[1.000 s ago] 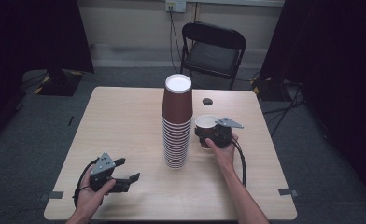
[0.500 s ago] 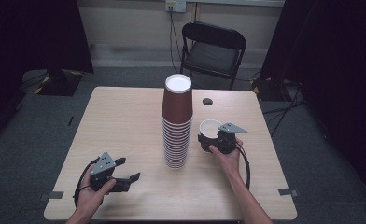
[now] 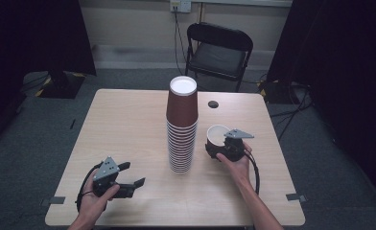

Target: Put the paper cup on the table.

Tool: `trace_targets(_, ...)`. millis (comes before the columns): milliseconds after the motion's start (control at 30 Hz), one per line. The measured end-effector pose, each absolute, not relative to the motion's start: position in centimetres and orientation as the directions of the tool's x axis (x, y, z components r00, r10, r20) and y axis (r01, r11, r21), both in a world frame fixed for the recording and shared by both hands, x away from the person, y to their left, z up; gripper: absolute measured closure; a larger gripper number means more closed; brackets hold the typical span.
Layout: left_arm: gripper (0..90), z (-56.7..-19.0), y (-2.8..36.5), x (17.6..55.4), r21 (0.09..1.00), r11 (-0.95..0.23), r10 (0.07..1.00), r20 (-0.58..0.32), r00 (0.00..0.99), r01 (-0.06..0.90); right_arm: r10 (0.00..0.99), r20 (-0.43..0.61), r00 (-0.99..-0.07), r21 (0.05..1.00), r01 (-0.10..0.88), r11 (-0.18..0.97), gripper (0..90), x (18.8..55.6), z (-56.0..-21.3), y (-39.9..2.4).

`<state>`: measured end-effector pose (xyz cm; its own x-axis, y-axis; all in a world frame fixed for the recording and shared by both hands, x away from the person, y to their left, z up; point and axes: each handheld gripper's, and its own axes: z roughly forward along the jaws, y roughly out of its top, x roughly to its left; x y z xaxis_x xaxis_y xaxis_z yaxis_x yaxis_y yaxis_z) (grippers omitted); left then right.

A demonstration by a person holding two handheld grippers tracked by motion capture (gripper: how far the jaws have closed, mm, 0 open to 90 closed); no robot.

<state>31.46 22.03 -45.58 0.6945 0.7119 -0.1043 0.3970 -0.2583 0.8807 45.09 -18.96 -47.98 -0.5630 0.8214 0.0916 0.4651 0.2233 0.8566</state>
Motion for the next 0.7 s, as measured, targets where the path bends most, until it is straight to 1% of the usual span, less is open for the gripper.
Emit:
trace_targets(267, 16.6, -45.6, 22.2, 31.5, 0.880, -0.257, 0.715, -0.104, 0.691, 0.399, 0.826, 0.071, -0.559, 0.843, 0.477, 0.250, 13.3, 44.2, -48.4, -19.5)
trace_targets(433, 16.6, -45.6, 22.2, 31.6, 0.880, -0.258, 0.722, -0.100, 0.685, 0.400, 0.827, 0.086, -0.555, 0.837, 0.490, 0.242, 13.2, 43.9, -48.3, -20.3)
trace_targets(567, 16.6, -45.7, 22.3, 31.7, 0.878, -0.257, 0.727, -0.099, 0.680, 0.403, 0.827, 0.079, -0.556, 0.831, 0.494, 0.253, 13.4, 43.2, -48.0, -20.8)
trace_targets(700, 16.6, -45.7, 22.4, 31.8, 0.878, -0.254, 0.733, -0.098, 0.673, 0.405, 0.825, 0.098, -0.557, 0.832, 0.501, 0.240, 13.3, 42.6, -47.8, -21.4)
